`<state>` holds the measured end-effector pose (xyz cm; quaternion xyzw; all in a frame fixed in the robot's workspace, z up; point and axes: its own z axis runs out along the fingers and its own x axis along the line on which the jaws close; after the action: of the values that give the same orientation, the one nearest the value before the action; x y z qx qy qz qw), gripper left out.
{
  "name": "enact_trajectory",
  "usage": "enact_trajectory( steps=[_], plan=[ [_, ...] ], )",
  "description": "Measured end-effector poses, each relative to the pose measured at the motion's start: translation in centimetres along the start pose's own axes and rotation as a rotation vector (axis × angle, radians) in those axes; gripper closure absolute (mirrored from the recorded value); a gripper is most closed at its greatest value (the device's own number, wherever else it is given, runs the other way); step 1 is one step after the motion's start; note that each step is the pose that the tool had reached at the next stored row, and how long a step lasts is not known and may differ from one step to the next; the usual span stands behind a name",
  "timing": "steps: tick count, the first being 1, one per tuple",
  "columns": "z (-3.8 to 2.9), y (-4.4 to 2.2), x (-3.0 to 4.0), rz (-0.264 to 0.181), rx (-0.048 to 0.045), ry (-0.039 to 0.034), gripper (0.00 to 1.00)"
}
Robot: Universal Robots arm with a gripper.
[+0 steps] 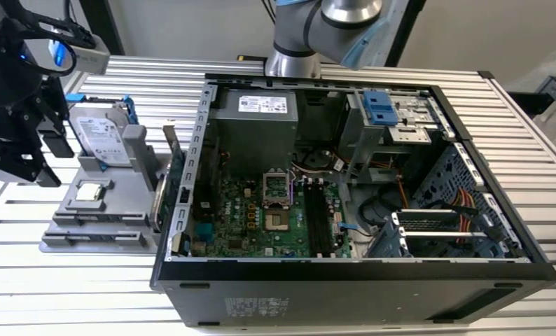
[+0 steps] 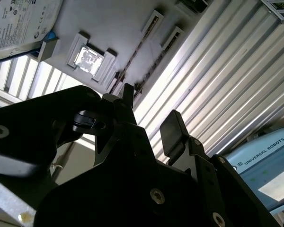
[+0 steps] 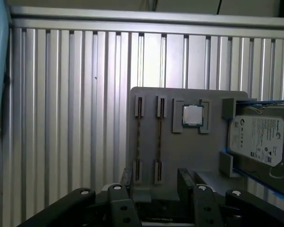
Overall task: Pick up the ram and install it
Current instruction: 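Pick up the ram and move it above insertion slot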
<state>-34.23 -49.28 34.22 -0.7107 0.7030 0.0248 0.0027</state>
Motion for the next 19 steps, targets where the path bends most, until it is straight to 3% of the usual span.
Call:
enact_trajectory(
  steps=[19],
  plan=[
    [1.39,0.06,0.06,0.0,0.0001,0.0,0.0]
  ],
)
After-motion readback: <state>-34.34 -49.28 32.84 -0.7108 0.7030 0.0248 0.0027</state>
